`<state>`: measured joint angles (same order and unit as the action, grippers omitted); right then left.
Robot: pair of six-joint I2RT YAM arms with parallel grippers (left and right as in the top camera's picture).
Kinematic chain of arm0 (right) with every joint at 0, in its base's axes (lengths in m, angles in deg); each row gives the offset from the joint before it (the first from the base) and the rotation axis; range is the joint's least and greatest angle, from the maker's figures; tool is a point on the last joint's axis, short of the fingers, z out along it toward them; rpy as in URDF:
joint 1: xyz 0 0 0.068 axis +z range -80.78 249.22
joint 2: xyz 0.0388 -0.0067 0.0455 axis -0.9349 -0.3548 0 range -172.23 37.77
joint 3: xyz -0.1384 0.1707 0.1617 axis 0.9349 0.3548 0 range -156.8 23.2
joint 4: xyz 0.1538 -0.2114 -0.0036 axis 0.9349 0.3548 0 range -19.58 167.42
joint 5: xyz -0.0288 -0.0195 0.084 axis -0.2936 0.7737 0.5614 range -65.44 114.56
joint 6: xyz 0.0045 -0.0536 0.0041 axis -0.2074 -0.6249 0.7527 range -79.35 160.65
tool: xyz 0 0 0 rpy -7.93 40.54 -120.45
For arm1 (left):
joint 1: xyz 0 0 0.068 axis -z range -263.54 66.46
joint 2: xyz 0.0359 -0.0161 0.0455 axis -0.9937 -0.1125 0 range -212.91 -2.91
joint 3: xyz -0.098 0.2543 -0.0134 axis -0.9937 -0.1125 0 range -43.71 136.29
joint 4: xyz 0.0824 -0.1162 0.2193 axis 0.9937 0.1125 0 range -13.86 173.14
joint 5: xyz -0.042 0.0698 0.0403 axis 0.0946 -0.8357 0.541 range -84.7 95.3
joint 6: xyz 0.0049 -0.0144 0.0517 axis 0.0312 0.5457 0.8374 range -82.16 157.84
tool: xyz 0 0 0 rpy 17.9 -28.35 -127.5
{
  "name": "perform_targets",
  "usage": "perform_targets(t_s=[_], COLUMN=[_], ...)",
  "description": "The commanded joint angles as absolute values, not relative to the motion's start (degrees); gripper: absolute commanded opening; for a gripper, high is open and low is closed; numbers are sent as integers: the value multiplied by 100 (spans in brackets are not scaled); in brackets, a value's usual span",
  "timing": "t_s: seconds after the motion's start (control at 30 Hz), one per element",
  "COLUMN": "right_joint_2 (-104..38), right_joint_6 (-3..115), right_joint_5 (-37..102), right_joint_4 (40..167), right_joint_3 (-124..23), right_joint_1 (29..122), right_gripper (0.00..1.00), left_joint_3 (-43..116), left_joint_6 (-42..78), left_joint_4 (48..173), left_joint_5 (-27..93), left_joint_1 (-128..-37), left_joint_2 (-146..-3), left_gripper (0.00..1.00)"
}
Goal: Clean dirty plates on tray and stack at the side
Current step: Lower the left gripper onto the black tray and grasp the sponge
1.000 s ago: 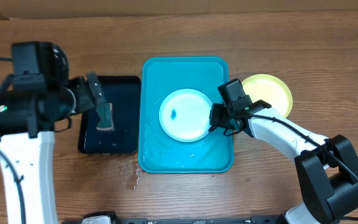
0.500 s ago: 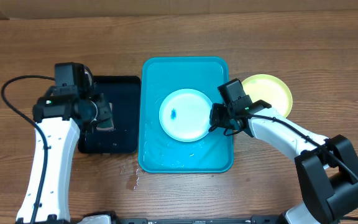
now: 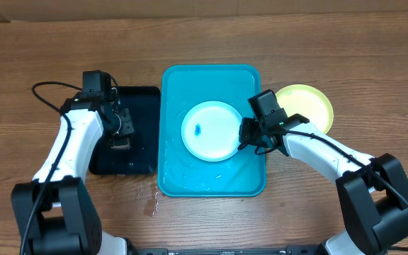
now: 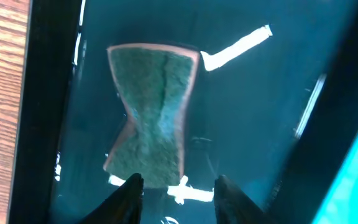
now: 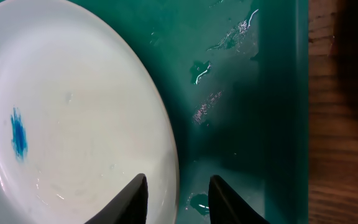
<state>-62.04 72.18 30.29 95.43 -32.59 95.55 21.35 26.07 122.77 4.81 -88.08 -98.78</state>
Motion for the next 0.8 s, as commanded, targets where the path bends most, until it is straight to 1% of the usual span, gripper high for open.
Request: perform_targets(t_s=[0.0, 0.17, 0.3, 0.5, 0.63, 0.7, 0.77], right_joint_2=[-6219, -6219, -6219, -6219, -6219, -6219, -6219], right_joint_6=[7233, 7233, 7233, 7231, 7233, 7233, 7233], right_joint_5=[2995, 2997, 2995, 2995, 2995, 2995, 2995], right_joint_4=[9510, 9512, 9515, 9515, 9515, 9512, 9515], right_joint_3=[-3235, -3235, -3235, -3235, -3235, -3235, -3235], right_joint_1=[9563, 9563, 9563, 9563, 9563, 9563, 9563], right_gripper=[34, 34, 34, 34, 34, 34, 34], left_joint_3=[2096, 2096, 2096, 2096, 2094, 2094, 2094], left_joint_6=[2758, 2911, 2937, 3014, 3022, 3110, 3149], left_joint_4=[12137, 11978, 11971, 11866, 11829, 11779, 11742], left_joint_5=[175, 171, 166, 136, 381, 337, 341], left_joint_1=[-8814, -8828, -8847, -9035, -9140, -9140, -9140], left_joint_2=[-9970, -10121, -10304, -10387, -10411, -10451, -10497], left_gripper=[39, 44, 44, 39, 35, 30, 28])
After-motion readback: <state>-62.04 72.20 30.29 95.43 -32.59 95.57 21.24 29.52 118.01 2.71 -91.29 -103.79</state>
